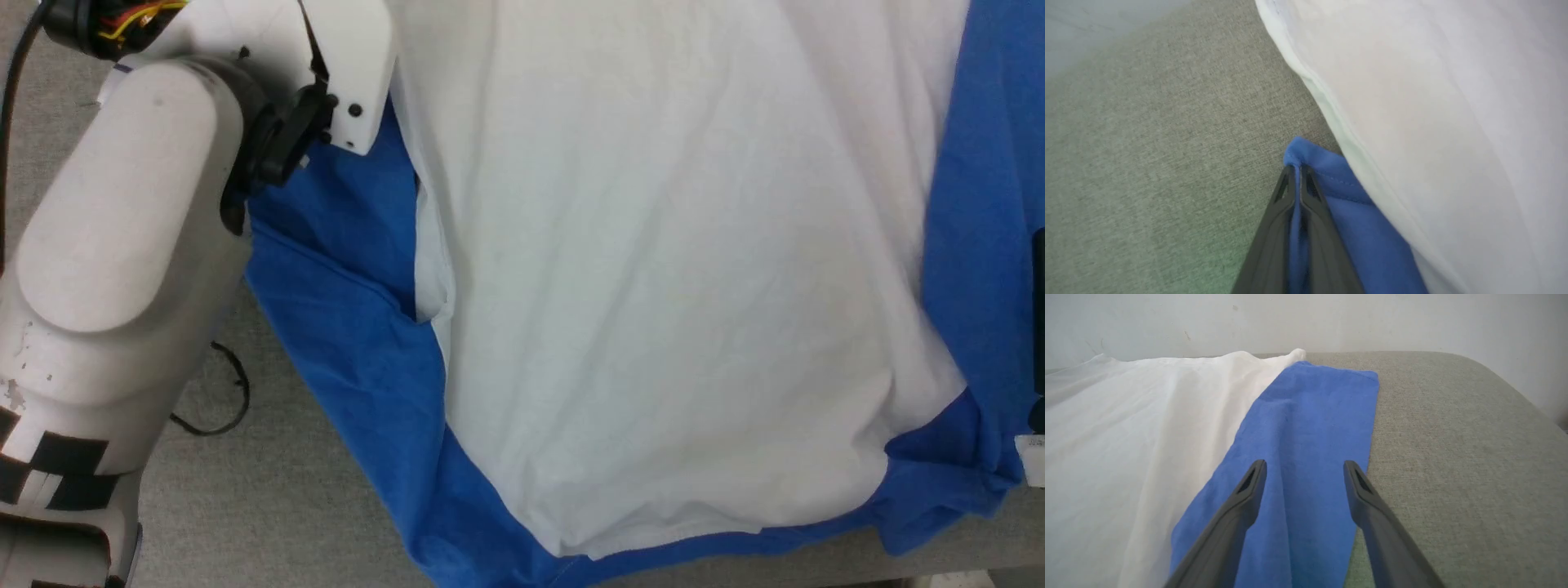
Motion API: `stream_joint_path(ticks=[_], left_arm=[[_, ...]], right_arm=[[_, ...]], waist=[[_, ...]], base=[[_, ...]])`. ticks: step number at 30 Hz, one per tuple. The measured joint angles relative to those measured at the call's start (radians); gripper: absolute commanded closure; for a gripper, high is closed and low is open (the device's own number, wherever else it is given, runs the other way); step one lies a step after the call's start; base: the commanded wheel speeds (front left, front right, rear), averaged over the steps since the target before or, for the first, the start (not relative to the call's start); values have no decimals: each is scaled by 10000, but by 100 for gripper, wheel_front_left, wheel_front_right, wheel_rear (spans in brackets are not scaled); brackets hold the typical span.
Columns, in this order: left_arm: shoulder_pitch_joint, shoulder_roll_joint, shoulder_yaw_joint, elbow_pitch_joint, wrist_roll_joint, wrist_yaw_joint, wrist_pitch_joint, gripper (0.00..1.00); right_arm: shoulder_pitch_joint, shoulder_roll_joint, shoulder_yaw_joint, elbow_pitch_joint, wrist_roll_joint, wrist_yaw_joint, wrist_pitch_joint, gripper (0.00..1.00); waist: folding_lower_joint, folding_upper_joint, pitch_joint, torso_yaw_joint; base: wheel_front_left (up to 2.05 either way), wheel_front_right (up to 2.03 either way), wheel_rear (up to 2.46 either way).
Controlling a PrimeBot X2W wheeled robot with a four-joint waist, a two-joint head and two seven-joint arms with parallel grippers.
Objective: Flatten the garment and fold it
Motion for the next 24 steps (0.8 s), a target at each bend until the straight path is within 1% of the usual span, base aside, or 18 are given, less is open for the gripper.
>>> stream_joint_path(ticks=[3, 6, 10, 14, 18, 20, 24], left_arm=[[1, 50, 10, -73, -52, -23, -29, 100], [6, 77, -17, -67, -19, -100, -366, 100], [18, 58, 15, 31, 107, -98, -1244, 100], [50, 31, 385, 54, 56, -67, -2224, 100], [429, 61, 871, -81, -257, 71, -2989, 100], [841, 102, 1204, -159, -500, 236, -3302, 100], [1673, 583, 1860, -497, -849, 487, -3708, 100]], right_arm=[[-12, -17, 42, 94, 46, 0, -17, 0], [-23, -23, 63, 219, 44, 0, -23, 0], [-82, -10, 111, 297, 42, 0, -23, 0], [-100, 121, 142, 336, -12, 0, -15, 0], [0, 374, 105, 351, -176, 0, 48, 0], [109, 554, 84, 349, -276, 0, 167, 0], [407, 961, 13, 238, -593, 0, 443, 0]], waist=[[0, 1, 34, -32], [1, 1, -19, -28], [2, 1, -213, 4], [2, 1, -571, 62], [2, 1, -1093, 137], [2, 1, -1414, 181], [1, 1, -2143, 273]], base=[[0, 0, 0], [0, 0, 0], [0, 0, 0], [0, 0, 0], [0, 0, 0], [0, 0, 0], [0, 0, 0]])
